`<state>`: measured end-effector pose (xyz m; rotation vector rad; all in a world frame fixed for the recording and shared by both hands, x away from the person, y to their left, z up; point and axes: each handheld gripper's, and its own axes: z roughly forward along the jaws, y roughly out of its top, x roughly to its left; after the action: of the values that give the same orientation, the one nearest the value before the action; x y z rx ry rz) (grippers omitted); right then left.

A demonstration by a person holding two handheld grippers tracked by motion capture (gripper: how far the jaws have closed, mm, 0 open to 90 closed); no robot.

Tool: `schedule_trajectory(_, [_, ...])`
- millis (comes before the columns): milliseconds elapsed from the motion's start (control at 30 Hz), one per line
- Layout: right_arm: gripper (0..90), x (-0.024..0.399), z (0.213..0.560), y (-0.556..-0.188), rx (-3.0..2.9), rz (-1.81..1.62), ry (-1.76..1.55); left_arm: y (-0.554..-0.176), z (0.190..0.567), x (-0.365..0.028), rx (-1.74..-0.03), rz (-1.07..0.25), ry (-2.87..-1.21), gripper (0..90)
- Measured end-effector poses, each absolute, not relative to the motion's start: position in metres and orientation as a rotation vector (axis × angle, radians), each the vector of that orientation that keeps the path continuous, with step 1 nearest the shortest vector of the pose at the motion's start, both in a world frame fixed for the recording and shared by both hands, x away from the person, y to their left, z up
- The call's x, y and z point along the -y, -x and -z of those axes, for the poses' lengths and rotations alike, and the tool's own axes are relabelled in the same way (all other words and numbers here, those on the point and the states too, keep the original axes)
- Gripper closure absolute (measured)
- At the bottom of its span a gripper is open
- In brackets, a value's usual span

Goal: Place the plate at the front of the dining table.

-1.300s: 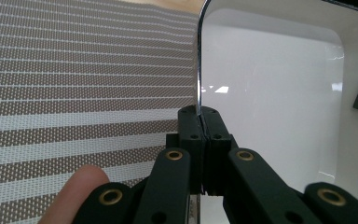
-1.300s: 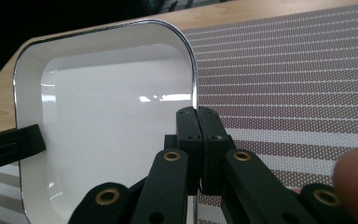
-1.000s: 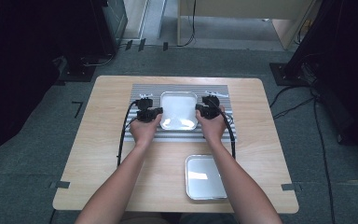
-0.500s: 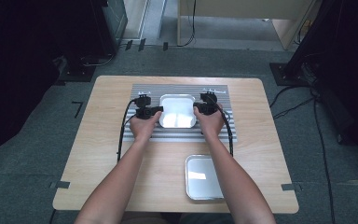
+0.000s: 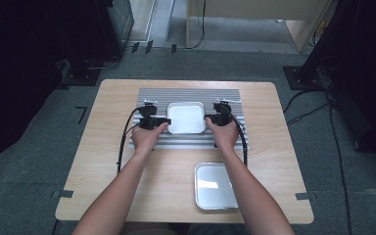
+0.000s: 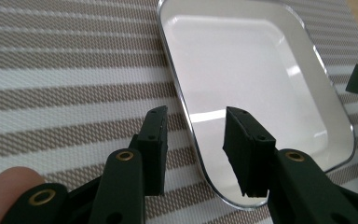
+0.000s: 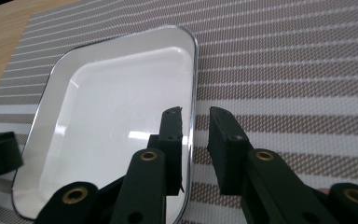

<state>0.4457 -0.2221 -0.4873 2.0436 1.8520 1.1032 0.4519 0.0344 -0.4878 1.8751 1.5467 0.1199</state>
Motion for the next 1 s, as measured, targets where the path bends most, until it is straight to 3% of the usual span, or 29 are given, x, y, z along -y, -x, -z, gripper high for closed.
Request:
schedule_trajectory(200, [87.6,0.215,0.492,-0.444,-1.876,-1.044,-2.048,-0.454,0.489,-0.022,-1.566,-0.19,-1.944,76.8])
schedule_trajectory(800, [89.0,0.22,0.496,-0.462,-1.804,-1.073,-2.096,-0.475,0.49,-0.017,-1.574,-0.187,-1.9,73.3])
schedule_trajectory(867, [85.2,0.22,0.495,-0.461,-1.812,-1.076,-2.082,-0.474,0.491,-0.018,-1.558,-0.184,-1.896,65.5])
schedule_trajectory(900, [79.2,0.219,0.493,-0.46,-1.809,-1.092,-2.066,-0.473,0.49,-0.018,-1.554,-0.187,-1.878,60.7])
schedule_trajectory(933, [67.5,0.219,0.492,-0.459,-1.796,-1.125,-2.023,-0.472,0.489,-0.019,-1.554,-0.187,-1.862,56.3])
schedule_trajectory(1000, [65.1,0.22,0.491,-0.458,-1.79,-1.13,-2.008,-0.469,0.485,-0.022,-1.54,-0.235,-1.835,51.7])
